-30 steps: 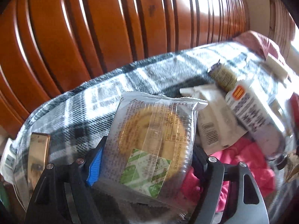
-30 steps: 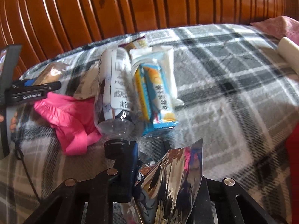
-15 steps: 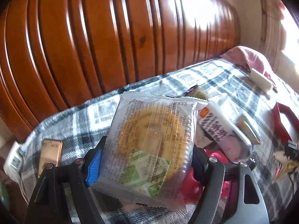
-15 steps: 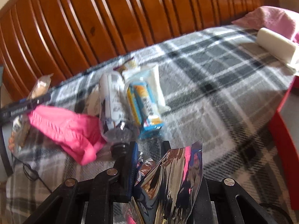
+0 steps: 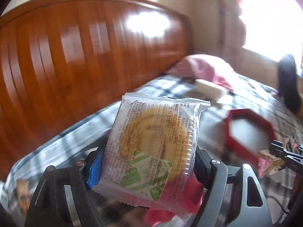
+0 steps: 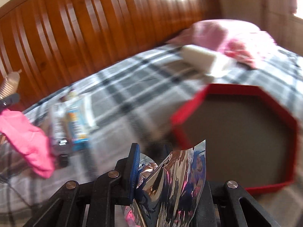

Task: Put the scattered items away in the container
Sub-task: 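Carry the cake and silver packet over the red tray and release both, then move both tools back toward the remaining items on the blanket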

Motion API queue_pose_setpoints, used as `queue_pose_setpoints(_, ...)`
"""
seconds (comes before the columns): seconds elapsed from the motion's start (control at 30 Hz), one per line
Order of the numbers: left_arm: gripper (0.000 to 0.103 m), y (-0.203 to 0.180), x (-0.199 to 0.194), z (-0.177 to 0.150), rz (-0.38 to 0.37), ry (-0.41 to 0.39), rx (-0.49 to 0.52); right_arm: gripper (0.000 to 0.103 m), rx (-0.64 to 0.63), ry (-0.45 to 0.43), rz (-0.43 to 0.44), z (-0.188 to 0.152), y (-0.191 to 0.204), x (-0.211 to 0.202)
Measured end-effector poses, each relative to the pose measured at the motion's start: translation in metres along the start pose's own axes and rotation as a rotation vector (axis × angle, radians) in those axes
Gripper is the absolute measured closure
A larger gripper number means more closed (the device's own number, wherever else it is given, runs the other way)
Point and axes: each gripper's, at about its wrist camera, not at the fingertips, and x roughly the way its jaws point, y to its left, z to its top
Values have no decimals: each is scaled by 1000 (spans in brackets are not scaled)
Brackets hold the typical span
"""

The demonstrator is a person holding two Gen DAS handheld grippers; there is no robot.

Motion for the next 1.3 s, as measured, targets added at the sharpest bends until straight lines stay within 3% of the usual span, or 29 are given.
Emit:
queue_pose_setpoints(0.1,22,-58,18,33,-110,-11,38,80,35,0,-61,8,-38,-14)
queue_pose_setpoints(0.23,22,-138,40,63,-265,26,69,80,71,3,-71,37,-82,-19)
queue_pose_setpoints(0.4,22,-222,91,65,-287,119,151,80,210,47,-125,72,-142,11)
queue_pose_setpoints(0.53,22,-263,142,47,-250,269,160,80,348,217,-237,74,-190,61)
queue_pose_setpoints(0.63,22,-270,146,32,-251,285,183,80,436,208,-201,63,-206,69)
queue_pose_setpoints(0.73,15,-284,140,24,-222,248,323,76,326,251,-230,55,-204,77)
queue_pose_setpoints(0.8,2,-284,135,18,-184,211,398,69,292,300,-252,51,-208,82)
queue_pose_setpoints(0.87,0,-284,133,18,-177,178,426,63,333,299,-153,54,-214,79)
queue_pose_setpoints(0.9,0,-283,132,20,-202,160,416,57,354,289,-108,57,-215,75)
queue_pose_setpoints(0.93,0,-279,128,22,-210,131,383,32,370,286,-81,62,-215,72)
queue_pose_setpoints(0.97,0,-273,122,26,-201,98,336,13,379,291,-72,68,-213,68)
queue_pose_setpoints(1.0,0,-267,115,30,-187,69,283,8,376,290,-75,73,-210,63)
queue_pose_setpoints(1.13,0,-237,91,48,-165,-24,110,5,263,220,-106,94,-191,42)
queue_pose_setpoints(1.3,0,-199,48,52,-48,-156,23,0,125,177,-97,92,-165,19)
